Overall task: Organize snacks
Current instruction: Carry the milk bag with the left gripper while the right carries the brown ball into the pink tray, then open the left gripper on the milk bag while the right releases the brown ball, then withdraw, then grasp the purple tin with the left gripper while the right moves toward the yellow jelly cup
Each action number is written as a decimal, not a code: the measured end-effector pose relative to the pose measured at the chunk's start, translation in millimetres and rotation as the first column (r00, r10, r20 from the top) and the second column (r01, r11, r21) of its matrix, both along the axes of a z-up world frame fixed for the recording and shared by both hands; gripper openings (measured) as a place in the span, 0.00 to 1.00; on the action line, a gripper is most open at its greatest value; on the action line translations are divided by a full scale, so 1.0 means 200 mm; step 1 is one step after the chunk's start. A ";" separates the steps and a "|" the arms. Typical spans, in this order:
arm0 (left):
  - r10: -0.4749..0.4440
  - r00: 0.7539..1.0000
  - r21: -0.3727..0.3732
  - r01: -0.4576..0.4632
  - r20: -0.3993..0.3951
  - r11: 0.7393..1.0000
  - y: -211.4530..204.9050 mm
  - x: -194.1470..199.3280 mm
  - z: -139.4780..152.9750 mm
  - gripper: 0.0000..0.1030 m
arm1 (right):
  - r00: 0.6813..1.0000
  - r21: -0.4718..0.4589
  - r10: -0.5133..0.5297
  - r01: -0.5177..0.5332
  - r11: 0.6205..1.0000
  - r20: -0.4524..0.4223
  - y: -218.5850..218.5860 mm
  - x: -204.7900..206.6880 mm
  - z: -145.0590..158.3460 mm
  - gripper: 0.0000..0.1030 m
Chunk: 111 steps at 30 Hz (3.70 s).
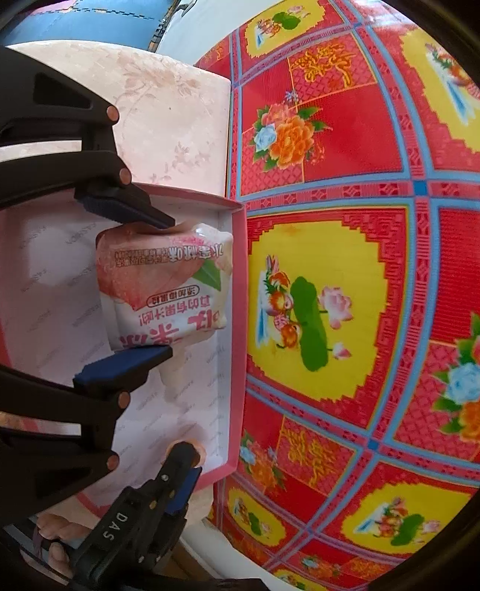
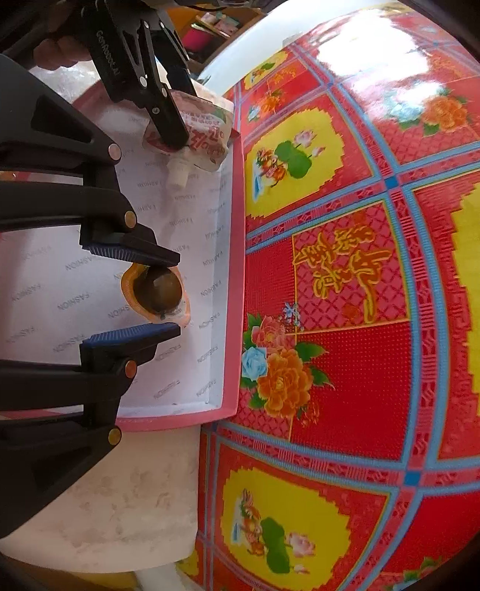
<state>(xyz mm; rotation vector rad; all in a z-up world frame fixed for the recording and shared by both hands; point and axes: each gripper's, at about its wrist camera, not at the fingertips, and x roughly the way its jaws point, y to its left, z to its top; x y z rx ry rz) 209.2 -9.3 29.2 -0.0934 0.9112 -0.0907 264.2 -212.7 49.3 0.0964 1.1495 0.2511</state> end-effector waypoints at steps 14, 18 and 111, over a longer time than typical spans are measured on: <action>0.005 0.999 -0.003 -0.006 -0.051 1.000 -0.09 0.08 -0.07 0.63 | 0.999 -0.019 -0.028 0.028 0.999 -0.015 0.00 0.01 -0.09 0.41; 0.002 0.999 0.000 -0.002 -0.037 1.000 -0.10 0.05 -0.03 0.63 | 0.999 -0.011 -0.035 0.035 0.999 0.007 -0.01 -0.01 -0.05 0.49; -0.023 0.984 -0.050 0.015 -0.177 0.999 -0.11 -0.82 -0.06 0.67 | 0.993 0.084 -0.054 0.063 0.994 -0.108 -0.14 -0.96 0.23 0.49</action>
